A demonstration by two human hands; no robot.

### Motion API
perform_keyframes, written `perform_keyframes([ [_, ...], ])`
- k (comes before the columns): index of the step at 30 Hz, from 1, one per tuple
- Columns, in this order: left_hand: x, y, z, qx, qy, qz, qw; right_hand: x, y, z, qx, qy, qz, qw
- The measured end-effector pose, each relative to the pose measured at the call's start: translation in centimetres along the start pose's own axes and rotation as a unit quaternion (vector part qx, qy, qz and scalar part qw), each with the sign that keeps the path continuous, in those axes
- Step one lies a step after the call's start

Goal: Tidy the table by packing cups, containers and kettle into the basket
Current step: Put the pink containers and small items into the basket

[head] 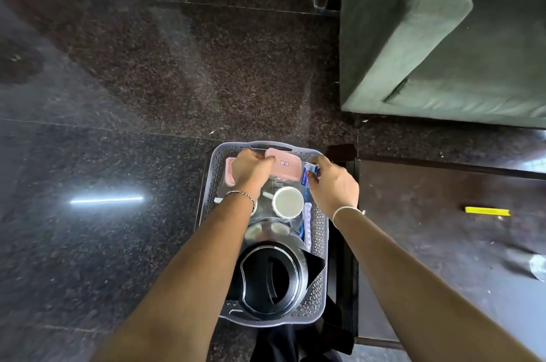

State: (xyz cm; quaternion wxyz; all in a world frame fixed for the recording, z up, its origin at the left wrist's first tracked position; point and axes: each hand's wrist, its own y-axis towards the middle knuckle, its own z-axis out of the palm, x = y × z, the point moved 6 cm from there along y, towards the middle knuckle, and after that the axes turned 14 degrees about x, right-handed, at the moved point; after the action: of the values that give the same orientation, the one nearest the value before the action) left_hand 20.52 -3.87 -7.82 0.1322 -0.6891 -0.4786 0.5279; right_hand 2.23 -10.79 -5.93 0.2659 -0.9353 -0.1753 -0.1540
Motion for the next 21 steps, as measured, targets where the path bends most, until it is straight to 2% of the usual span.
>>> perform_keyframes([
  [8, 0.5, 0.5, 0.6, 0.030, 0.057, 0.008, 0.998, -0.6, -0.1, 0.0, -0.020, -0.070, -0.052, 0.996],
  [12, 0.5, 0.6, 0.5, 0.031, 0.072, 0.017, 0.997, -0.4, 0.3, 0.2, -0.007, -0.098, -0.079, 0.992],
  [14, 0.3, 0.5, 0.3, 0.022, 0.118, 0.042, 0.992, -0.3, 0.6, 0.4, 0.002, -0.114, -0.089, 0.990],
  [21, 0.0, 0.3, 0.2, 0.016, 0.179, 0.084, 0.980, -0.3, 1.9, 1.2, 0.042, -0.198, -0.085, 0.976],
])
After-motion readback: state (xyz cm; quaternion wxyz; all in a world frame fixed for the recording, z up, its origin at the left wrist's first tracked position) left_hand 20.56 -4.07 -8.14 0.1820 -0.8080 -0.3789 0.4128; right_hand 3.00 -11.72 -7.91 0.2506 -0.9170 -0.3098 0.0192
